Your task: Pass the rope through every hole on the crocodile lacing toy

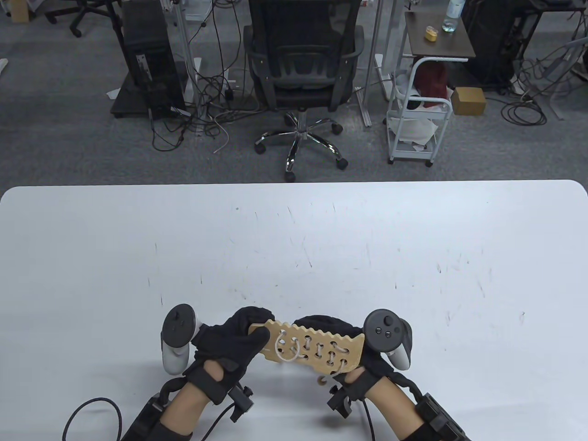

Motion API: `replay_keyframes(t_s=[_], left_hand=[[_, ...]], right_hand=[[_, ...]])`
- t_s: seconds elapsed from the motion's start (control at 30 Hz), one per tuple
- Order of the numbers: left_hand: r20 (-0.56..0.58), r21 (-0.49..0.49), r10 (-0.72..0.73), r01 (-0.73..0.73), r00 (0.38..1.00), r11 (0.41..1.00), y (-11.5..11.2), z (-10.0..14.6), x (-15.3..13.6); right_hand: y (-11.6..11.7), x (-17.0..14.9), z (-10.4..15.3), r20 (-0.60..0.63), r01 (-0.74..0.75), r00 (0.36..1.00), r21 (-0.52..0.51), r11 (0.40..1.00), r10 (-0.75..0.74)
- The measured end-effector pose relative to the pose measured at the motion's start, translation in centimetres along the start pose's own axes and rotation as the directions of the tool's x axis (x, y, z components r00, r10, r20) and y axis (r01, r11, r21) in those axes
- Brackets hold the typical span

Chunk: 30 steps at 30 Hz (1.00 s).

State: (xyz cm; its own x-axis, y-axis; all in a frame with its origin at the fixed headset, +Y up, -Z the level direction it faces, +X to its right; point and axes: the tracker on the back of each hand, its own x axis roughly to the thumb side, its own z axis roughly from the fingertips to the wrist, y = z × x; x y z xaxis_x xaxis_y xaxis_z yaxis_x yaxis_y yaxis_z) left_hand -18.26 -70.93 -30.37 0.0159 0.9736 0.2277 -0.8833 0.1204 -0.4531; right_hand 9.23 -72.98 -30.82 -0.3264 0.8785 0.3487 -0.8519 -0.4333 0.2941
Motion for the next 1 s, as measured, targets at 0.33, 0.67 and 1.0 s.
replay_keyframes(t_s=[0.33, 0.67, 1.0], left_hand=[[0.001, -0.039, 0.023, -0.023, 1.000, 0.999, -0.9, 0.0, 0.0], [0.002, -0.025, 0.029, -0.029, 1.000, 0.999, -0.7, 0.0, 0.2], [-0.007, -0.003, 0.039, -0.039, 0.999, 0.999, -0.3, 0.0, 0.4]], right_hand=[[1.1, 0.6, 0.1, 0.057, 0.012, 0.998, 0.055, 0.998, -0.015], [0.2, 0.5, 0.0, 0.051, 0.039, 0.998, 0.007, 0.999, -0.039], [-2.1, 0.6, 0.0, 0.059, -0.039, 0.997, -0.094, 0.995, 0.045]])
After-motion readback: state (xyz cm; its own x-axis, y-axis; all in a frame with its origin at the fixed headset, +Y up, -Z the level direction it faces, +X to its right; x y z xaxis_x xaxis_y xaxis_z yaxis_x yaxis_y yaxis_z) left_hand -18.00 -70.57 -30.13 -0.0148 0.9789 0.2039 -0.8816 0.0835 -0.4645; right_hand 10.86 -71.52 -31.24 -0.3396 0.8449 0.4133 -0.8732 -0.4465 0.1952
